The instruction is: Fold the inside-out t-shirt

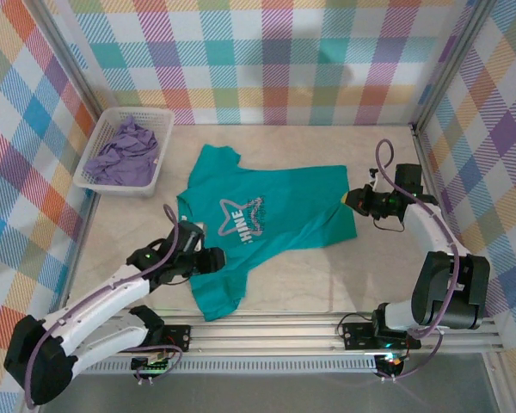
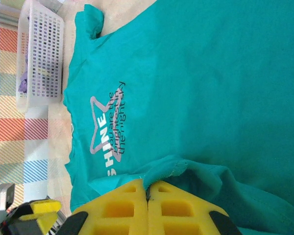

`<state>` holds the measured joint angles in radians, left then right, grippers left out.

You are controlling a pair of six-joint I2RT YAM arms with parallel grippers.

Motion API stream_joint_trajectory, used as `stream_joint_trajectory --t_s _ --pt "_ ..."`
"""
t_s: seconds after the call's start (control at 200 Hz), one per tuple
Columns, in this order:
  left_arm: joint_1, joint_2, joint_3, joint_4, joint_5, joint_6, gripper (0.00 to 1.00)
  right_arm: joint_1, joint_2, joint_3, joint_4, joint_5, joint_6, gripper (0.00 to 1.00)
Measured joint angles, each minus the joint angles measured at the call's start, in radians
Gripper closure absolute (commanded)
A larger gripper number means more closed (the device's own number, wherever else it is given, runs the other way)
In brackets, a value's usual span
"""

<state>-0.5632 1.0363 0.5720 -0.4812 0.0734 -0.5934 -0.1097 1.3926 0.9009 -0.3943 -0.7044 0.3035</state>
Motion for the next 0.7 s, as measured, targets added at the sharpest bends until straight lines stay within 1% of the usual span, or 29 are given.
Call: stream_joint_trajectory --t_s 0.13,0.32,0.49,0.7 --pt "0.092 0.24 0.068 0.104 0.021 0.011 0.45 0.0 0.0 -0.003 0.002 0.014 0.0 1.0" --pt "0.169 0.557 0.292 0.256 0.056 0.05 0.45 0.0 0.0 -0.004 0.004 0.035 0.0 1.0" --pt "0.189 0.774 0.459 0.304 0.076 0.076 0.46 0.0 0.0 -0.004 0.005 0.05 0.0 1.0" --pt "0.189 0.961 0.709 0.291 0.106 0.106 0.46 0.0 0.001 0.0 0.005 0.097 0.001 1.0"
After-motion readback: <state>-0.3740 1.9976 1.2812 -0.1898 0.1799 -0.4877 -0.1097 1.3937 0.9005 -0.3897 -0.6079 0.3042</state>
